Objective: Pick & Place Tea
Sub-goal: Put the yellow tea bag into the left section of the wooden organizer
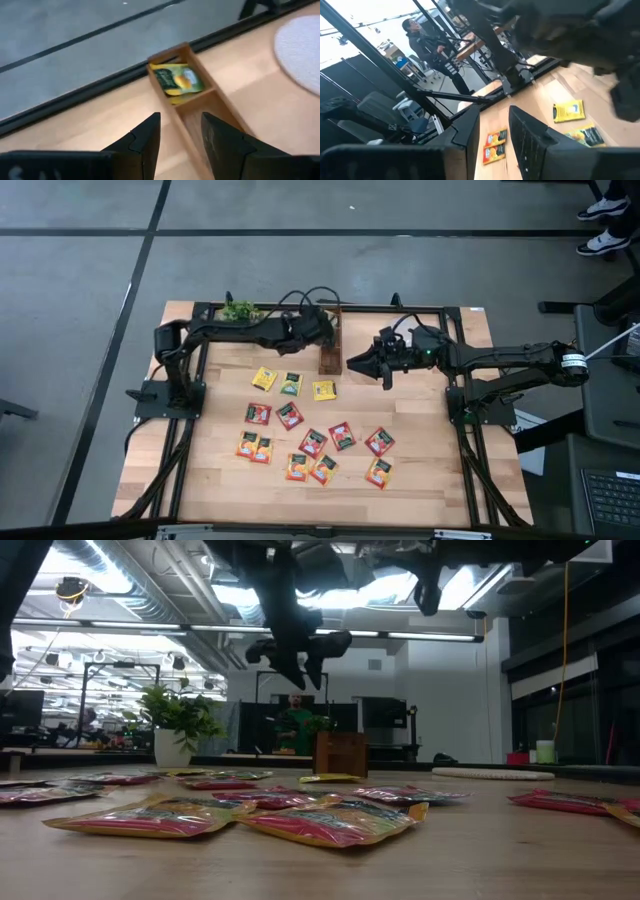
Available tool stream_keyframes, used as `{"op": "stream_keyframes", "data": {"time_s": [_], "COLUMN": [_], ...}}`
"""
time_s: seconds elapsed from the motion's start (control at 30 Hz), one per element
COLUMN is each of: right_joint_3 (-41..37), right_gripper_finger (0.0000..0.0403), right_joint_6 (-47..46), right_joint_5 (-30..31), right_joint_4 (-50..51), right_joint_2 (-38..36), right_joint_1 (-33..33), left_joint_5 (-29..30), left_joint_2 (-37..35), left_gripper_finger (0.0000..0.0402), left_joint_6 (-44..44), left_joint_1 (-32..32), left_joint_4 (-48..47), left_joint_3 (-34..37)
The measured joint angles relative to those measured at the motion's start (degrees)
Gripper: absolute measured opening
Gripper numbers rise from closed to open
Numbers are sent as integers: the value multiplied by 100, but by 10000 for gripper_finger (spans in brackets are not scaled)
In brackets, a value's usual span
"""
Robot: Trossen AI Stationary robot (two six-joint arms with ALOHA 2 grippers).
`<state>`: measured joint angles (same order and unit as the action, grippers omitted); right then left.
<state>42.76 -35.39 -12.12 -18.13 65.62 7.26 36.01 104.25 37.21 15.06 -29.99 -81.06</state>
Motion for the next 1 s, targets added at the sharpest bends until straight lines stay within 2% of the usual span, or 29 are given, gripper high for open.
{"op": "stream_keyframes", "data": {"time_s": [0.17,0.33,0.53,0.77,1.0], "right_joint_3": [0,0,0,0,0], "right_gripper_finger": [106,106,106,106,107], "right_joint_6": [-7,-10,22,123,153], "right_joint_5": [0,2,4,4,7], "right_joint_4": [74,93,131,150,169], "right_joint_2": [0,0,0,0,0], "right_joint_1": [-2,0,5,7,7], "left_joint_5": [-180,-741,-1684,-1603,-1691], "left_joint_2": [-204,-496,-776,-1132,-1277], "left_gripper_finger": [137,137,137,137,134], "left_joint_6": [-89,-280,-766,-908,-1173], "left_joint_1": [-296,-497,-411,-425,-804], "left_joint_4": [-289,-185,-114,-159,-195], "left_joint_3": [9,2,4,7,7]}}
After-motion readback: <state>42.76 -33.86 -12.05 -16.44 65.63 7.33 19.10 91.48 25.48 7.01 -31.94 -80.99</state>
